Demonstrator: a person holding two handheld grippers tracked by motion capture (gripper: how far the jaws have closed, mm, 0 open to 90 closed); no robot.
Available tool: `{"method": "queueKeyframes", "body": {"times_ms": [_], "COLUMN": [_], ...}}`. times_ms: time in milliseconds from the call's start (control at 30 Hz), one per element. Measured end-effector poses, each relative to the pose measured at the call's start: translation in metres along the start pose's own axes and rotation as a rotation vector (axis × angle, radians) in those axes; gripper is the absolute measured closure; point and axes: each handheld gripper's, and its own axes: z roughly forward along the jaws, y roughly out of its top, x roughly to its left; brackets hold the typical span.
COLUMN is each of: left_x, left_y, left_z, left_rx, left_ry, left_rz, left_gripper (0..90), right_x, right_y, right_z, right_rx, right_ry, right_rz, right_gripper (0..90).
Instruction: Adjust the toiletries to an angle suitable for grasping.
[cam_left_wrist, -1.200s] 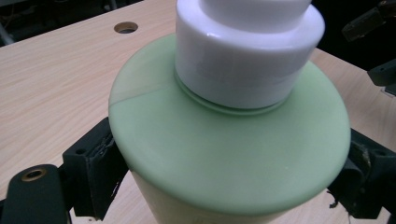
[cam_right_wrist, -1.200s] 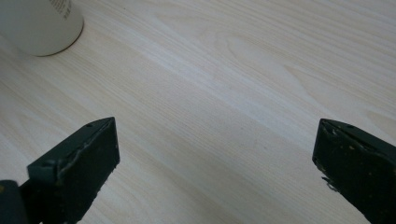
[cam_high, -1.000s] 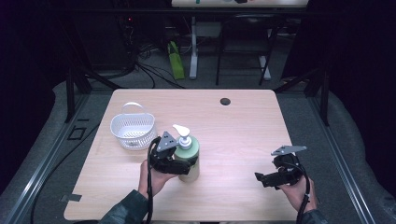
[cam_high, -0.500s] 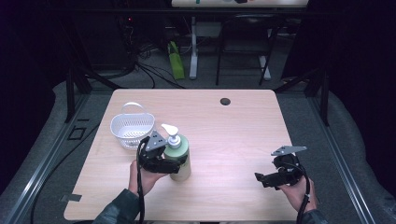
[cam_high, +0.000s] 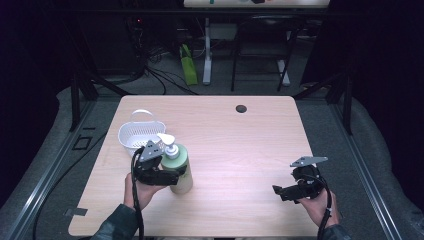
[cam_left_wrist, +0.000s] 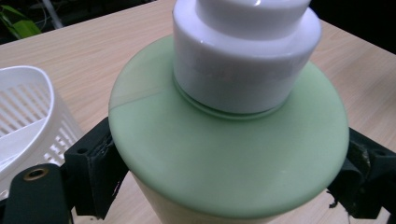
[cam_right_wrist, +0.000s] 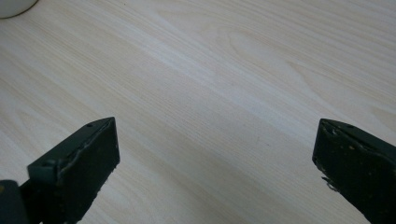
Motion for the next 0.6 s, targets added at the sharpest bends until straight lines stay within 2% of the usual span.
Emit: {"method": "queueKeyframes", "body": {"times_ms": [367,600], "left_x": [0.028,0.038], "left_y": [-0.011,-0.014], "left_z": [-0.019,-0.024], "left_rx": [-0.002,-0.006], "left_ry": [0.06,0.088], "left_rz": [-0.049,-0.068], "left_gripper": [12.2,12.2], "right_x": [-0.001,-0.003], "right_y": [-0.001,-0.001], "right_z": [0.004,0.005], "right_rx": [0.009,0.01], "right_ry": [-0.001,-0.002], "right_rz": [0.001,-0.001], "right_gripper": [0.3,0.2]}}
